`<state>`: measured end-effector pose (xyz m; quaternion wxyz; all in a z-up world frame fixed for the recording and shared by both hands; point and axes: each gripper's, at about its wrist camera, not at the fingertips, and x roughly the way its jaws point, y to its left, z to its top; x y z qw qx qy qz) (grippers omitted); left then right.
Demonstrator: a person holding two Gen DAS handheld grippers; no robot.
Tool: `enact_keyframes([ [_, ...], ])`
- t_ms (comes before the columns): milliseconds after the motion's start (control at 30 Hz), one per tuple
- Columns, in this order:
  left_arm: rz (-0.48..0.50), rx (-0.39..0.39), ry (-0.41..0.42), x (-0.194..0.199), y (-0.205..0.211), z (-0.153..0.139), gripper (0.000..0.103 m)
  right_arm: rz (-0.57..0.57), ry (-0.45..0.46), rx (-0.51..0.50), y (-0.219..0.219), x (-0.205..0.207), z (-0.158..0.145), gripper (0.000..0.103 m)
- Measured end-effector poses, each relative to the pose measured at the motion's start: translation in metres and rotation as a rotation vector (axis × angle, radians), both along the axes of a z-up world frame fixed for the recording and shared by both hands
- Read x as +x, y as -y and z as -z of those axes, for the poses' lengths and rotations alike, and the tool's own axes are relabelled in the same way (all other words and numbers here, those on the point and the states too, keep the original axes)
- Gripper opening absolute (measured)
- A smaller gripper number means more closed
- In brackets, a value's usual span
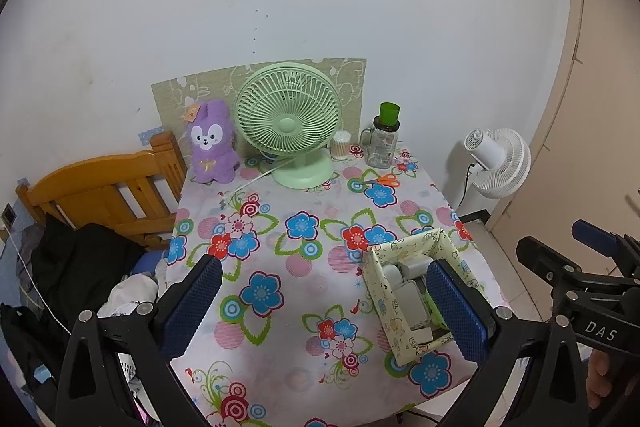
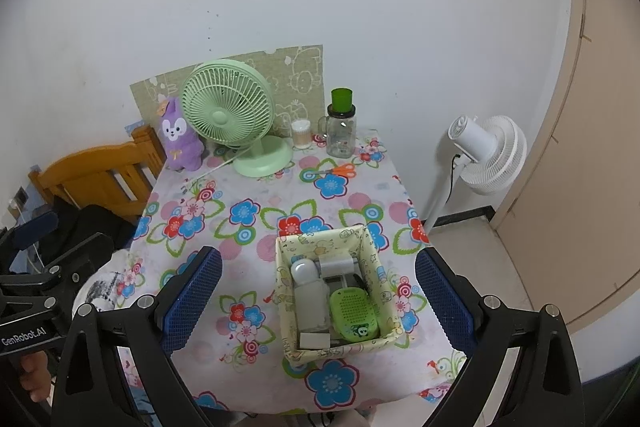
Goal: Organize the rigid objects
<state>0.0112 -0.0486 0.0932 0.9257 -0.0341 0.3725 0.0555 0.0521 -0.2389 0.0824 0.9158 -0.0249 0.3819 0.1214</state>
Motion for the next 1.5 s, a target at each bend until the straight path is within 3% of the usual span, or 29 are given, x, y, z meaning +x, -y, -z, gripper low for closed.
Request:
enact_keyframes([
  [467, 0.017, 0.045, -0.006, -0.002, 0.008, 0.001, 0.103, -0.006, 0.005, 0.002, -0.008, -0.003, -0.003, 0.099],
  [633, 0.03, 0.007, 0.0, 0.0, 0.004, -0.001, 0.103, -0.009, 0.003, -0.007, -0.011, 0.0, -0.005, 0.099],
  [1500, -0.02, -0.012, 0.037, -0.002, -0.016, 0.0, 0.103, -0.039, 0.004, -0.034, -0.029, 0.006, 0.0, 0.099],
])
